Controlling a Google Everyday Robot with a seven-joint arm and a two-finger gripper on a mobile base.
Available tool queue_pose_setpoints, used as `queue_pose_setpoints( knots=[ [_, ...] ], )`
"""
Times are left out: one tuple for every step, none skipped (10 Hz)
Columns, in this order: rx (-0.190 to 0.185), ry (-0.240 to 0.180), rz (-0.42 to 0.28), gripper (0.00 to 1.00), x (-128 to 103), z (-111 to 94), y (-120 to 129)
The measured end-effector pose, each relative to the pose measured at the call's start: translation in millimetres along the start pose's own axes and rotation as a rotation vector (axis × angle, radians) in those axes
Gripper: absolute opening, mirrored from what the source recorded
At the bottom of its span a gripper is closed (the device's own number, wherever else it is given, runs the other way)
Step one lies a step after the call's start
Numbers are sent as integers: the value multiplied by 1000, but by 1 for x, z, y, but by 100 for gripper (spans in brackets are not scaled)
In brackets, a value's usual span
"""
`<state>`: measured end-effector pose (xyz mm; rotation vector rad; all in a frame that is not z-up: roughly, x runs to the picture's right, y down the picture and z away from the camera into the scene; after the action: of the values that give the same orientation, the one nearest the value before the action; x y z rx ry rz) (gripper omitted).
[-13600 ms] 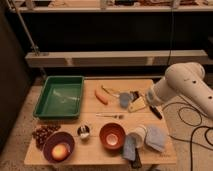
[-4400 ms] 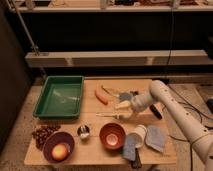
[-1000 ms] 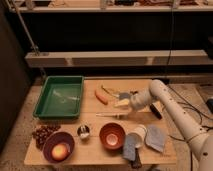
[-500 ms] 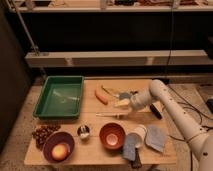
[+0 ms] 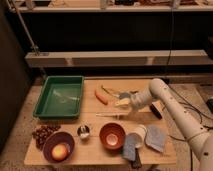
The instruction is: Place fork in plastic cup
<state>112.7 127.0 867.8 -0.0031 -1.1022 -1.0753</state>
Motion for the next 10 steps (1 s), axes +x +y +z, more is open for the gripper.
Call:
queue_pose_setpoints(
  knots=[
    [0, 0, 0, 80, 0, 0, 0],
    [0, -1, -1, 80, 0, 1, -1],
    [-1, -1, 1, 80, 1, 1, 0],
    [-2, 0, 6, 80, 1, 1, 2],
    [-4, 1, 12, 80, 2, 1, 4],
    [-5, 1, 15, 80, 2, 1, 5],
    [-5, -2, 17, 80, 3, 2, 6],
    [-6, -6, 18, 80, 2, 3, 6],
    [-7, -9, 16, 80, 2, 4, 6],
    [-8, -14, 14, 80, 2, 6, 6]
  ],
)
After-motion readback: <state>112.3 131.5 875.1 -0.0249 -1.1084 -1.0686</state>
